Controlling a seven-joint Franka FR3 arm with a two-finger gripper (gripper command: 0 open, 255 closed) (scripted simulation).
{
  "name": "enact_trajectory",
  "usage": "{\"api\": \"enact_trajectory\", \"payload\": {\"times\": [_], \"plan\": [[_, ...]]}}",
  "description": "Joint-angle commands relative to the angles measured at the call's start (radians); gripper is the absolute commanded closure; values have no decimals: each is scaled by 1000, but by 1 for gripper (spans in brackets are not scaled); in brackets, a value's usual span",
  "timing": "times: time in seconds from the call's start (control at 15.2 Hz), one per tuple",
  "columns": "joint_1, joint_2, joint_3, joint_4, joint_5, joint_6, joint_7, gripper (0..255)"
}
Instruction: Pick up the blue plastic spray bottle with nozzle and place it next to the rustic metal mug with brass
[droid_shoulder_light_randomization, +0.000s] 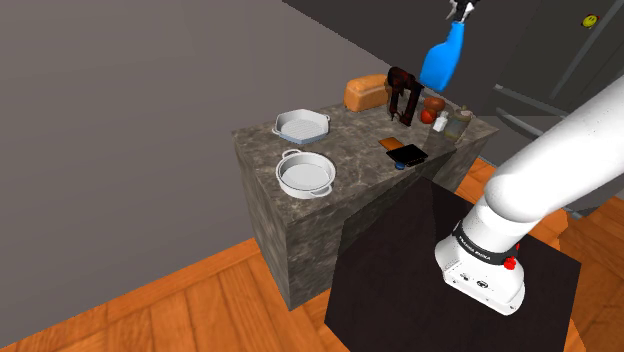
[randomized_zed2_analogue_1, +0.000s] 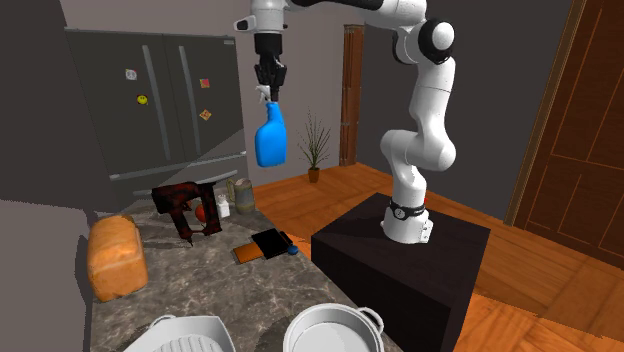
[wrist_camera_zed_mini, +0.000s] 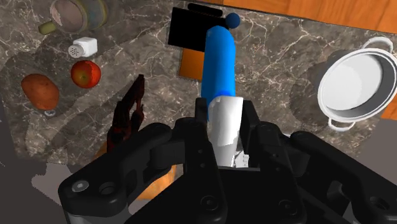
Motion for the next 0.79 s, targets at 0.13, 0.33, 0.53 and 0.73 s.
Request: {"api": "enact_trajectory", "payload": {"times": [0.13,0.33,0.53,0.73], "plan": [[-33,78,-90,79,20,-1,-129,255],[-63,158,-158,157,57,-7,-227,255],[-108,258,-223,252,117,-21,-333,255],[-171,367,-273,356,191,-45,-432,255]]}}
